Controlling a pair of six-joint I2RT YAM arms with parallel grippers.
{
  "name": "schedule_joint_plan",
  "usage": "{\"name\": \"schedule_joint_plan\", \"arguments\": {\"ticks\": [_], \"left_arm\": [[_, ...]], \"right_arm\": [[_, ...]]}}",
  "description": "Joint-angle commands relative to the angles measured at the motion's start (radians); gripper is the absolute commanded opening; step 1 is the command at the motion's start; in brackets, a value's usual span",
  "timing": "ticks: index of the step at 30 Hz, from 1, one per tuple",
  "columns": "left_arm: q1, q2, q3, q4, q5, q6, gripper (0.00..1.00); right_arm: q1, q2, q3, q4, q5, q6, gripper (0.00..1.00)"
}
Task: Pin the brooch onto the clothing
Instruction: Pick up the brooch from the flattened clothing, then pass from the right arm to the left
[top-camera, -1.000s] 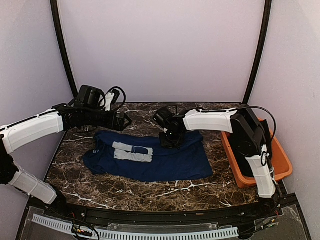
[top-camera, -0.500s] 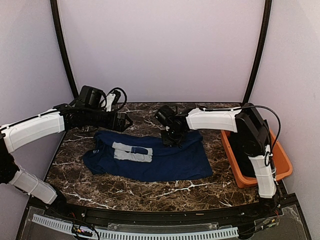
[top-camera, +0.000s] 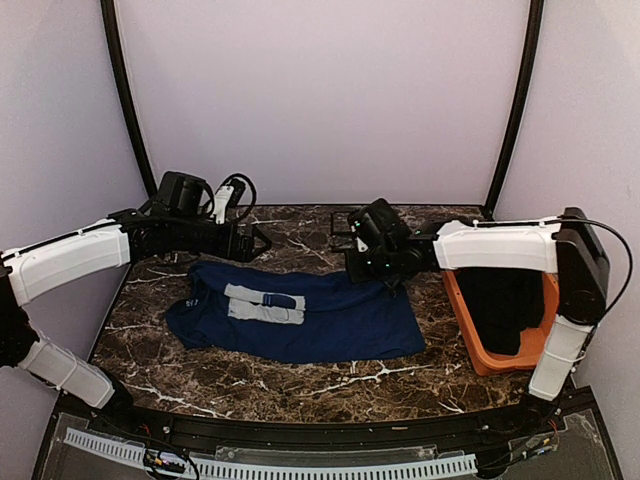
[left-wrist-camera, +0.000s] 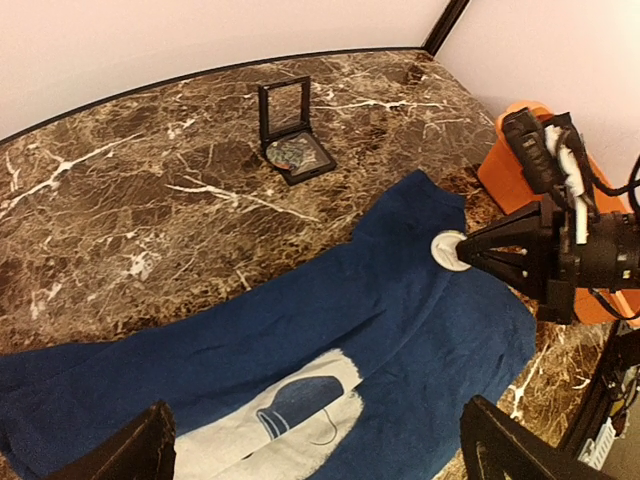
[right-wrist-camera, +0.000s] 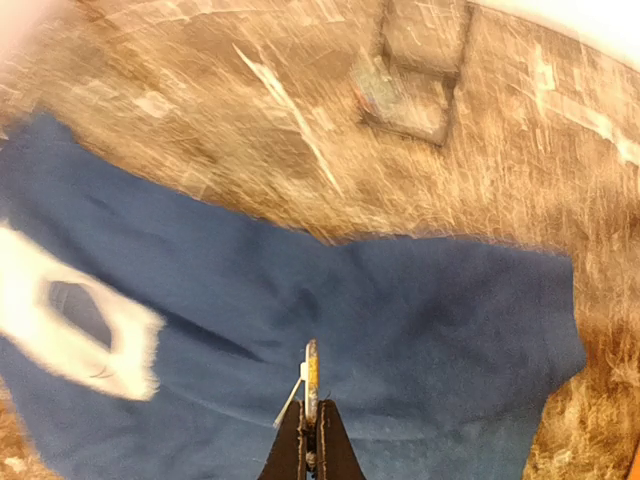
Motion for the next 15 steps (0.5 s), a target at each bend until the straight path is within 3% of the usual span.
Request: {"name": "schedule_joint_plan", "arguments": {"ticks": [1, 7, 15], "left_arm": [[0.009, -0.003, -0.039, 0.089, 0.140, -0.042, 0.99], [0.014, 0.010, -0.086, 0.278, 0.404, -0.098, 0.99], [0.013, 0.037, -0.130, 0.495, 0.650, -0.177, 0.96]], "right_arm": [[-0.002, -0.213, -0.230, 0.402, -0.106, -0.129, 0.00], [0.000, -0.405, -0.512, 0.833, -0.345, -0.225, 0.00], [0.000, -0.359, -0.588, 1.206, -0.608, -0.216, 0.00]]}}
